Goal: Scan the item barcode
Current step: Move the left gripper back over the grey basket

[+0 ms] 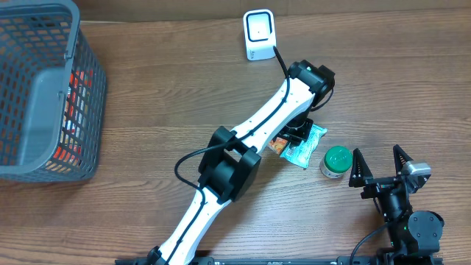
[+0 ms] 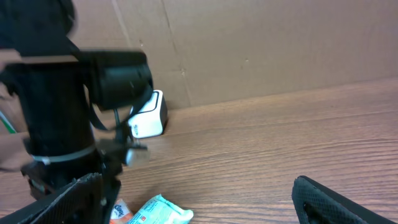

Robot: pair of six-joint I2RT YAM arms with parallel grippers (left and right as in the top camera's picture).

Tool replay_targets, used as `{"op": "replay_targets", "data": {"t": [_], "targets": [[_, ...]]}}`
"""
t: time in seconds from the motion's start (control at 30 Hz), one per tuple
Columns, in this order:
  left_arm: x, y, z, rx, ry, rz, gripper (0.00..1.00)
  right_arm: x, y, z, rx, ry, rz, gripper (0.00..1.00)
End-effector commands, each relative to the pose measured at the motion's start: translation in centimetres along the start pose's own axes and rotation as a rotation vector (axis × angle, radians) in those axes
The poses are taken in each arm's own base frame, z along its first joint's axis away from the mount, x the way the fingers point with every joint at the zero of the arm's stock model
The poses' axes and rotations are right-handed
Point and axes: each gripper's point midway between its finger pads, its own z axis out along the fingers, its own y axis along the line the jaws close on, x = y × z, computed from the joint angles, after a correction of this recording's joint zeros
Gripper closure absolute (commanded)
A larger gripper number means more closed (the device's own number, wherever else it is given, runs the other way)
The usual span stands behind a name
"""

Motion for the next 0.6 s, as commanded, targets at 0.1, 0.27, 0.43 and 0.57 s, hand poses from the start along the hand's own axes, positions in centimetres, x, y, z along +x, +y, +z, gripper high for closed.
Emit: {"op": "replay_targets", "data": {"t": [0.1,0.27,0.43,0.57], "targets": [[0.8,4.5,-11.8,0.048,-0.296,-0.046,0.60,0.2,-0.2,0.0,0.003,-0.003,0.003,0.00],[1.9,10.9,-17.7,0.010,-0.468,-0.130,0.55,0.2,-0.2,0.0,0.003,-0.003,0.003,0.00],[4.4,17.6,-22.8,0.036,-0.617,-0.288,0.54,0.2,-0.2,0.0,0.003,-0.003,0.003,0.00],[7.0,22.7,-26.1,0.044,-0.731,-0.420,0.44,0.2,-0.2,0.0,0.003,-0.003,0.003,0.00]]}}
